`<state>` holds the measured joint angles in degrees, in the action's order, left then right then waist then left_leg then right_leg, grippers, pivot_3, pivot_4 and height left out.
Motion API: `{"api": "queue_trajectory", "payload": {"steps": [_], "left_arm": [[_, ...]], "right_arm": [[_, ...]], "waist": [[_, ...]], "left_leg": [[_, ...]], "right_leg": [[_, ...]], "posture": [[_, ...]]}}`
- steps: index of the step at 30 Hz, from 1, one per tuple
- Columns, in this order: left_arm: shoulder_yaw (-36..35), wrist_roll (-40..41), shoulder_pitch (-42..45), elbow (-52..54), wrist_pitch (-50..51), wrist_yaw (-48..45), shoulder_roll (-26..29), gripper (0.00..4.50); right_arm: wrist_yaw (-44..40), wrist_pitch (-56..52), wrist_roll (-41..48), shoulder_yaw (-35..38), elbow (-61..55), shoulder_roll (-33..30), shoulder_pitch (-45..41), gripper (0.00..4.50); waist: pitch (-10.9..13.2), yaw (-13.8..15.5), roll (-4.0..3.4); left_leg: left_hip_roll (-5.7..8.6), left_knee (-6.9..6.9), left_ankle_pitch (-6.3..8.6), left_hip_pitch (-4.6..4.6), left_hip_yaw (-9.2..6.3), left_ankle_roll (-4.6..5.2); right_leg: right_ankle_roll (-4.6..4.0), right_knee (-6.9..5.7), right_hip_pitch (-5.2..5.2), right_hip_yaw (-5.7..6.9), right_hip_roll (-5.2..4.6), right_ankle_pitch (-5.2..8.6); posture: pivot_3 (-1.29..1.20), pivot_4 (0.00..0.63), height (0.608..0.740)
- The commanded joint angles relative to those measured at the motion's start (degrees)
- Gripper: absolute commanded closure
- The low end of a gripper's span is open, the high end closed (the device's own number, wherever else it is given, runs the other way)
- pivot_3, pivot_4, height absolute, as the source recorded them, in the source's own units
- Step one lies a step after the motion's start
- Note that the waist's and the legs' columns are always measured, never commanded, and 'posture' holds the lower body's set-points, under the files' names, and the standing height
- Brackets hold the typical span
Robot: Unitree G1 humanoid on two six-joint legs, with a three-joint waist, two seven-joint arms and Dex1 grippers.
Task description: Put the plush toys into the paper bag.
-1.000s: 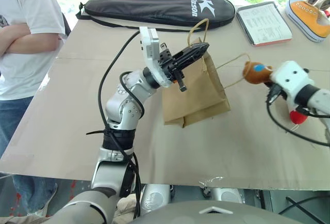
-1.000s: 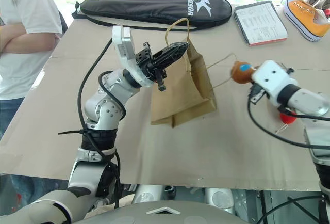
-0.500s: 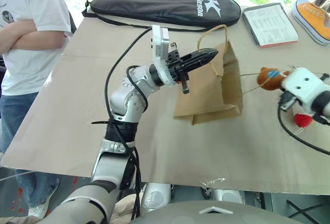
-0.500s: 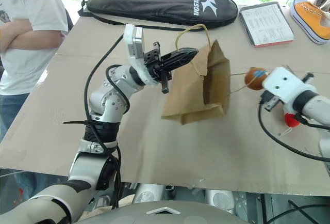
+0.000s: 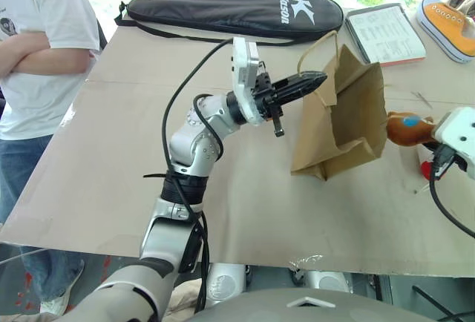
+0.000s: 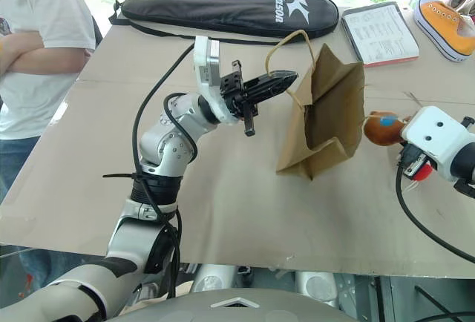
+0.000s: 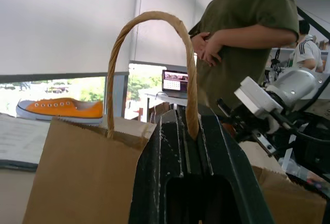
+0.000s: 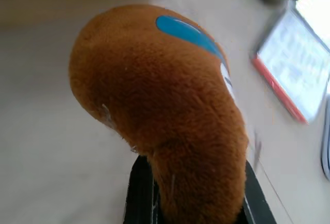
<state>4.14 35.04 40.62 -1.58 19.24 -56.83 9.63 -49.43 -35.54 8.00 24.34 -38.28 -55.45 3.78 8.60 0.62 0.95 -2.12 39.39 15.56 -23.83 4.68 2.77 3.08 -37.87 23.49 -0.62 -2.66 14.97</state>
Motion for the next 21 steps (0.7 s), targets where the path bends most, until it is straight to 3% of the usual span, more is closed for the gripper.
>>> {"api": "queue_trajectory", "payload": {"steps": [1,5,9,16,19,21], "left_arm": [[-2.58,0.62,3.36,1.76,-0.86,-0.01,1.57,4.50],[-4.03,1.04,6.04,2.14,0.30,-1.69,5.35,4.50],[-4.35,0.56,7.43,1.67,0.25,-3.11,7.78,4.50],[-2.50,-0.13,3.57,3.21,0.14,-3.05,7.35,4.50],[-2.27,0.06,2.65,3.37,0.45,-2.51,6.33,4.50],[-2.07,0.22,2.07,3.41,0.64,-2.32,5.75,4.50]], "right_arm": [[1.11,0.36,1.32,-2.02,-2.12,0.12,-2.35,4.47],[2.83,0.40,1.47,-6.21,-2.70,1.01,-4.60,4.47],[2.95,-0.89,1.83,-4.89,-2.87,1.01,-3.33,4.47],[-4.18,-3.10,2.37,16.77,-3.84,1.27,10.84,4.47],[-4.38,-2.17,1.59,19.36,-3.57,-0.24,11.43,4.47],[-2.02,-1.51,1.89,16.97,-3.73,-1.31,7.58,4.47]], "waist": [[0.00,0.02,0.00],[0.00,0.02,0.00],[0.00,0.33,0.00],[0.00,0.57,0.01],[0.01,-0.01,0.02],[0.00,-0.58,0.00]], "left_leg": [[0.00,0.00,0.00,0.01,-0.01,0.00],[-0.01,-0.05,0.00,-0.01,-0.04,-0.01],[-0.01,-0.06,-0.01,-0.03,-0.05,-0.02],[0.04,-0.04,0.01,-0.10,-0.10,0.01],[0.04,0.00,0.00,-0.03,-0.08,0.00],[0.03,0.00,0.00,0.08,0.00,0.00]], "right_leg": [[0.00,-0.01,0.00,0.01,0.00,0.00],[0.00,0.00,0.02,0.04,0.02,0.00],[0.00,0.02,0.02,0.08,0.00,0.01],[0.07,0.07,-0.01,0.00,-0.02,0.05],[0.07,-0.02,-0.02,-0.06,0.00,0.04],[0.07,-0.08,-0.04,-0.17,0.03,0.04]], "posture": [[0.00,0.150,0.740],[0.00,0.150,0.740],[0.00,0.150,0.740],[0.00,0.150,0.740],[0.00,0.150,0.740],[0.00,0.150,0.740]]}}
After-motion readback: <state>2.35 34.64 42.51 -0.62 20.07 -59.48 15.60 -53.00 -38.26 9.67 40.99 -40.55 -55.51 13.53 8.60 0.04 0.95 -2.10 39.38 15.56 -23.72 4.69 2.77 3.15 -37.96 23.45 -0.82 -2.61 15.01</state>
